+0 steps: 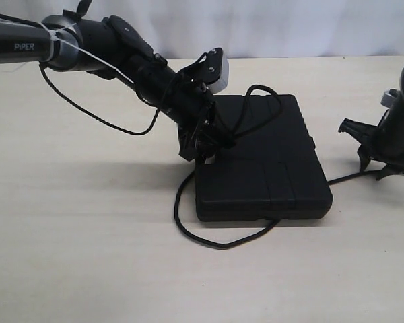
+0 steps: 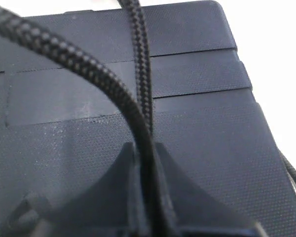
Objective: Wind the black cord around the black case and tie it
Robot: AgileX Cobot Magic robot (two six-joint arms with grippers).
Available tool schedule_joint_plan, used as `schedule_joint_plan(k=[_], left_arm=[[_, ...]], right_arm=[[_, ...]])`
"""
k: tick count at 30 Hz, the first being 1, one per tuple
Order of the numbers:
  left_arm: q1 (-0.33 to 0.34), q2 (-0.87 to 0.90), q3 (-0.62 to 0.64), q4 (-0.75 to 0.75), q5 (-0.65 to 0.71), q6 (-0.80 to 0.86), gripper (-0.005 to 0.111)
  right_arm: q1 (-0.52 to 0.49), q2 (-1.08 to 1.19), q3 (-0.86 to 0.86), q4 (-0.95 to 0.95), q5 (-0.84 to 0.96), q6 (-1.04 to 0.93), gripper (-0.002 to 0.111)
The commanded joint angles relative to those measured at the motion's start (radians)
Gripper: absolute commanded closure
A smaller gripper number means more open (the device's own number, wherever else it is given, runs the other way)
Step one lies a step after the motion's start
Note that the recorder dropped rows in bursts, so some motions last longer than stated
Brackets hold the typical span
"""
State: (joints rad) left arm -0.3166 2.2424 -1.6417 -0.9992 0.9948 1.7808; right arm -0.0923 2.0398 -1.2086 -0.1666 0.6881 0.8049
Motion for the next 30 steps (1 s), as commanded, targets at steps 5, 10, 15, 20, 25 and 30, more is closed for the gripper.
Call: schedule_joint_plan(k=[5,10,15,20,25,30], left_arm=[[0.002,-0.004,0.005,-0.006,0.008,-0.009,0.107],[0.002,-0.004,0.005,-0.006,0.008,-0.007,0.107],[0.002,-0.004,0.005,-0.014,0.003,-0.007,0.107],[0.002,-0.004,0.005,-0.014,0.0,-0.007,0.107],[0.006,-0.004,0.005,-0.04,0.036,-0.007,0.107],[0.047,-0.004,0.005,-0.078,0.085,-0.017,0.107]], right_arm=[[-0.001,0.039,0.005,0.002,-0.119,-0.074,0.092],[0.01,0.017,0.005,0.021,-0.234,-0.16,0.104],[0.049,-0.02,0.005,0.021,-0.327,-0.349,0.104],[0.116,-0.082,0.005,0.021,-0.34,-0.619,0.104],[0.176,-0.157,0.059,0.021,-0.436,-0.82,0.104],[0.181,-0.26,0.196,0.021,-0.575,-0.98,0.104]])
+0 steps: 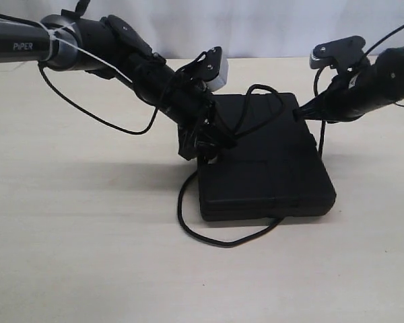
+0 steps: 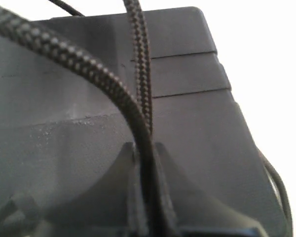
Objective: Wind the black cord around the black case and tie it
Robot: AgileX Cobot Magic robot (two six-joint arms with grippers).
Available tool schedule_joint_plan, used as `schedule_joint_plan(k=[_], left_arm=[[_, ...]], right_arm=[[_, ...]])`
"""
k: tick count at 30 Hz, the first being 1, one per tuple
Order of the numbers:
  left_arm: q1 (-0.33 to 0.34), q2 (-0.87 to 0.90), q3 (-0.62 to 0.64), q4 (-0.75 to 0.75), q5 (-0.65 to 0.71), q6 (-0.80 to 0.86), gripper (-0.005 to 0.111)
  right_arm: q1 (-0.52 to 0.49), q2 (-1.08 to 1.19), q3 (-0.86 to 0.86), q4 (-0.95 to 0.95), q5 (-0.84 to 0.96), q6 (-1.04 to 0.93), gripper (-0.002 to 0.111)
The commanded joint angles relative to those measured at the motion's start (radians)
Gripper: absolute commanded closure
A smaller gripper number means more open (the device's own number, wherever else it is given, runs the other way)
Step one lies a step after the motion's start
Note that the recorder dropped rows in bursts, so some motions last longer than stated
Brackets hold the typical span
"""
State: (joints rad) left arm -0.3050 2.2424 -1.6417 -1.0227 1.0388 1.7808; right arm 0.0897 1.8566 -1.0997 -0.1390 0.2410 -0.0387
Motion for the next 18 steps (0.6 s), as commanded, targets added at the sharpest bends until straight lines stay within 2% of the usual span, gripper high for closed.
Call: schedule_joint_plan(k=[1,4,8,18], left_arm=[[0.045,-0.004,0.005,-0.08,0.06,-0.017,0.107],[0.071,-0.004,0.005,-0.139,0.129,-0.018,0.107],[0.073,-0.004,0.005,-0.142,0.11,-0.018,0.107],[0.073,-0.004,0.005,-0.144,0.11,-0.018,0.107]], right_arm=[[-0.002,-0.093,0.112,-0.007,-0.149,-0.192,0.104],[-0.002,-0.138,0.247,-0.007,-0.273,-0.383,0.104],[-0.002,-0.213,0.298,-0.007,-0.433,-0.314,0.104],[-0.002,-0.412,0.371,-0.007,-0.642,-0.26,0.104]])
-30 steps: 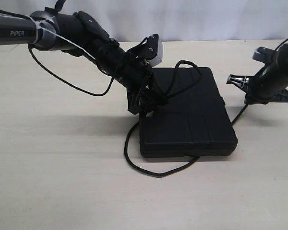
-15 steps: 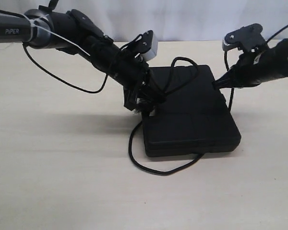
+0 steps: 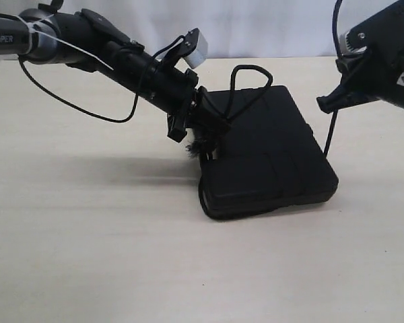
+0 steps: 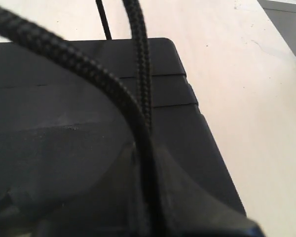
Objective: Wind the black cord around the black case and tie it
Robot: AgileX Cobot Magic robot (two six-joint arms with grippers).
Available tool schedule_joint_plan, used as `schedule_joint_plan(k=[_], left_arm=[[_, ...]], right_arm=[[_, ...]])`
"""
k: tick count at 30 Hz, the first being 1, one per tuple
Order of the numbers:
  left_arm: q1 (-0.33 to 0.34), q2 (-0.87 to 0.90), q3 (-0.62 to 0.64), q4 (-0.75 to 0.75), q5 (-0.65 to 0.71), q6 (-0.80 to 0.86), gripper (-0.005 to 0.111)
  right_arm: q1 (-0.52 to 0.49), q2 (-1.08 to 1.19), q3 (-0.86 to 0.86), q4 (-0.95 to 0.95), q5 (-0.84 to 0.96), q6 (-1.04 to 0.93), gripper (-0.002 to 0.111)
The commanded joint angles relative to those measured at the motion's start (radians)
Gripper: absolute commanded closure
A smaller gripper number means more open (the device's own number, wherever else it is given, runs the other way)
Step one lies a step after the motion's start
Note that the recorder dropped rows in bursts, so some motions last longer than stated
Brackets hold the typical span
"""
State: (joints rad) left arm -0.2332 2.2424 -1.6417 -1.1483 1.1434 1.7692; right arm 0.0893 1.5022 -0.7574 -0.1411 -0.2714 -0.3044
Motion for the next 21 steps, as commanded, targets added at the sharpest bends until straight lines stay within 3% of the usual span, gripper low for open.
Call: schedule_joint_plan(k=[1,8,12,17,21], left_arm=[[0.001,-0.004,0.005,-0.021,0.005,-0.007,0.107],[0.001,-0.004,0.005,-0.047,0.007,-0.007,0.107],[0.001,-0.004,0.005,-0.084,0.044,0.019,0.107],[0.072,-0.004,0.008,-0.151,0.078,0.121,0.107],[0.1,0.001,0.012,-0.153,0.078,0.177,0.107]], right_arm=[[-0.001,-0.073,0.043,-0.008,-0.154,0.005,0.104],[-0.001,-0.145,0.076,-0.278,-0.199,0.121,0.104],[-0.001,-0.141,0.076,-0.72,-0.071,0.223,0.104],[-0.001,-0.132,0.076,-0.83,0.188,0.224,0.104],[0.019,-0.08,0.121,-0.881,0.19,0.069,0.104]])
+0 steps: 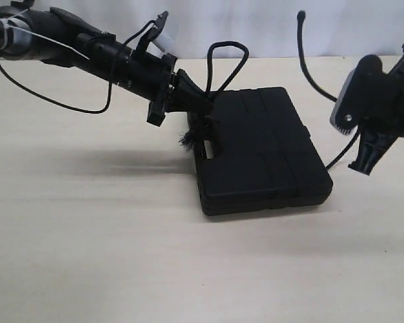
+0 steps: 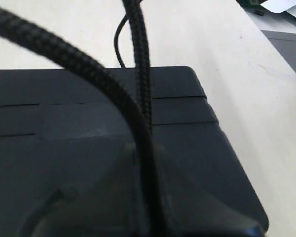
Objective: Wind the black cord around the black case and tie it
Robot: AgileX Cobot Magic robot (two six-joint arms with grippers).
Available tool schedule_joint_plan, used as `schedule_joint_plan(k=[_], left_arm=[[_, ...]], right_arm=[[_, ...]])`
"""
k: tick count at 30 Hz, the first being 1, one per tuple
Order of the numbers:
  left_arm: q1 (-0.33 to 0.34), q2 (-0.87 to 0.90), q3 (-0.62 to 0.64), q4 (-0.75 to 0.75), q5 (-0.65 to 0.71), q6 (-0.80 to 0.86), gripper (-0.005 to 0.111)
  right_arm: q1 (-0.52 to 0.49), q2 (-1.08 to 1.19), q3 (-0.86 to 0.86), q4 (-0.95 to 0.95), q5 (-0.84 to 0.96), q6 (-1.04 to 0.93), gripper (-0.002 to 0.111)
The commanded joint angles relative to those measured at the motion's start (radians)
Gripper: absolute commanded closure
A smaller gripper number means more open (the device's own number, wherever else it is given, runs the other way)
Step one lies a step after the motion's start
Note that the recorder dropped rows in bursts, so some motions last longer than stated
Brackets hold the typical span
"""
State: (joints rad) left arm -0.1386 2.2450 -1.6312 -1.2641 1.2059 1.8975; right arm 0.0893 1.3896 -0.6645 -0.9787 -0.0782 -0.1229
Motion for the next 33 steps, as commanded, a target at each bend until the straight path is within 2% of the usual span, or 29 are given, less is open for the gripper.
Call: schedule_joint_plan(k=[1,8,14,26,33], left_arm=[[0.006,-0.001,0.001,-0.037,0.015,0.066,0.107],[0.004,0.001,0.001,-0.031,0.015,0.09,0.107],[0.004,0.018,0.001,-0.055,0.015,0.066,0.107],[-0.008,0.086,0.001,-0.155,0.015,0.007,0.107],[-0.041,0.086,0.001,-0.172,0.015,0.004,0.107]], right_arm=[[0.028,0.046,0.035,-0.062,-0.012,-0.145,0.104],[0.03,0.134,0.035,-0.062,-0.103,-0.238,0.104],[0.03,0.16,0.037,-0.062,-0.222,-0.243,0.104],[0.03,0.16,0.03,-0.053,-0.27,-0.291,0.104],[0.028,0.16,0.015,0.026,-0.192,-0.304,0.104]])
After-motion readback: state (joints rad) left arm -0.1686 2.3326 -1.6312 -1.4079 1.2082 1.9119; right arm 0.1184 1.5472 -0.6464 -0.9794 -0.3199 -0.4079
